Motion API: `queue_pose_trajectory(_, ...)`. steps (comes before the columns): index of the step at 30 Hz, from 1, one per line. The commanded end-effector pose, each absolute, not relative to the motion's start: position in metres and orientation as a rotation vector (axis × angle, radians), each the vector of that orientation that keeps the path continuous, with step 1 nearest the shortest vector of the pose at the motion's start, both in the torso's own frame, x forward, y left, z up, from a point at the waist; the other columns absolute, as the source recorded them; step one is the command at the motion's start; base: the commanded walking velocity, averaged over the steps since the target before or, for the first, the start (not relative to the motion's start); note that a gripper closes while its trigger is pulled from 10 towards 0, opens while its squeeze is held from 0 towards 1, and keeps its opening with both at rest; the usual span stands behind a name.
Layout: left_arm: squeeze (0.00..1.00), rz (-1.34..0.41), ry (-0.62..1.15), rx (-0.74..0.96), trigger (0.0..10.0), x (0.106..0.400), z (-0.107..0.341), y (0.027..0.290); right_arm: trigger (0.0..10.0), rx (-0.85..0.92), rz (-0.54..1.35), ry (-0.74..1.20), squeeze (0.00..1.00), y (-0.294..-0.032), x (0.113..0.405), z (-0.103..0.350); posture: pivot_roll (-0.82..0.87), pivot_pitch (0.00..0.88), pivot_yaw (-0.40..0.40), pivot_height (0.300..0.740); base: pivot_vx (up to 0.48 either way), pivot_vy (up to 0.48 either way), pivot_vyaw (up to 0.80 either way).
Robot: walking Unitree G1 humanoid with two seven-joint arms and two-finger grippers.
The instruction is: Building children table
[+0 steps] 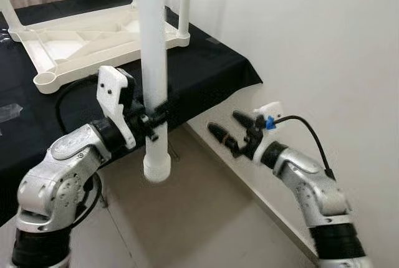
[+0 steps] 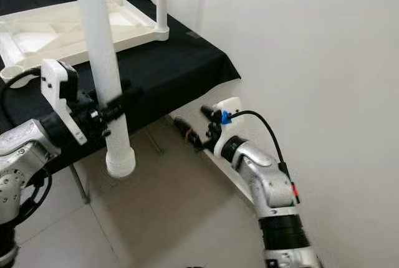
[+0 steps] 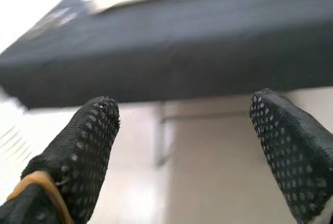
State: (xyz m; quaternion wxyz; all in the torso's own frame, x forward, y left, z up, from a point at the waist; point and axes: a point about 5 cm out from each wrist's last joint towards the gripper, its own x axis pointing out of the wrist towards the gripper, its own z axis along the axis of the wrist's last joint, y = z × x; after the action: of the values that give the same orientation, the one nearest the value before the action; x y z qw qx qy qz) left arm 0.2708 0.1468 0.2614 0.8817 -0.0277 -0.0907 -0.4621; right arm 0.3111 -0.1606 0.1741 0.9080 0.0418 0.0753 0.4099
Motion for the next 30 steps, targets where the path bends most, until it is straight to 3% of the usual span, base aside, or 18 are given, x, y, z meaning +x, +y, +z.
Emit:
queue_pose_trajectory(1,0.00,-1.018,-0.177,-0.080,10.0,0.270,0.261,0.144,10.0,0.121,0.915,0.170,0.00,-0.157,0.307,0.171,0.04,0.049,-0.077,0.740,0.000,0.000,0.00)
queue_pose_trajectory(2,0.00,-1.035,-0.178,-0.103,10.0,0.271,0.263,0.145,10.0,0.129,0.911,0.163,0.58,-0.159,0.309,0.173,0.04,0.046,-0.074,0.740,0.000,0.000,0.00)
queue_pose_trajectory(3,0.00,-1.053,-0.182,-0.130,10.0,0.272,0.264,0.145,10.0,0.159,0.910,0.158,1.00,-0.161,0.312,0.176,0.04,0.045,-0.073,0.740,0.000,0.000,0.00)
queue_pose_trajectory(8,0.00,-1.096,-0.206,-0.164,10.0,0.275,0.268,0.141,10.0,0.151,0.911,0.132,1.00,-0.160,0.319,0.184,0.04,0.049,-0.078,0.740,0.000,0.000,0.00)
queue_pose_trajectory(9,0.00,-1.109,-0.210,-0.177,10.0,0.277,0.268,0.137,10.0,0.153,0.918,0.122,0.00,-0.157,0.320,0.186,0.04,0.050,-0.079,0.740,0.000,0.000,0.00)
queue_pose_trajectory(14,0.00,-1.159,-0.214,-0.190,10.0,0.279,0.267,0.126,10.0,0.219,1.012,0.108,0.00,-0.148,0.316,0.196,0.03,0.054,-0.080,0.740,0.000,0.000,0.00)
queue_pose_trajectory(16,0.00,-1.244,-0.201,-0.191,10.0,0.279,0.266,0.112,10.0,0.254,1.189,0.113,0.00,-0.142,0.302,0.202,0.03,0.055,-0.083,0.740,0.000,0.000,0.00)
queue_pose_trajectory(18,0.00,-1.268,-0.201,-0.190,10.0,0.278,0.267,0.109,10.0,0.221,1.243,0.128,0.00,-0.144,0.297,0.200,0.03,0.055,-0.083,0.740,0.000,0.000,0.00)
queue_pose_trajectory(30,0.00,-1.269,-0.222,-0.169,10.0,0.284,0.276,0.116,10.0,0.180,1.227,0.166,0.00,-0.161,0.304,0.201,0.02,0.067,-0.093,0.740,0.000,0.000,0.00)
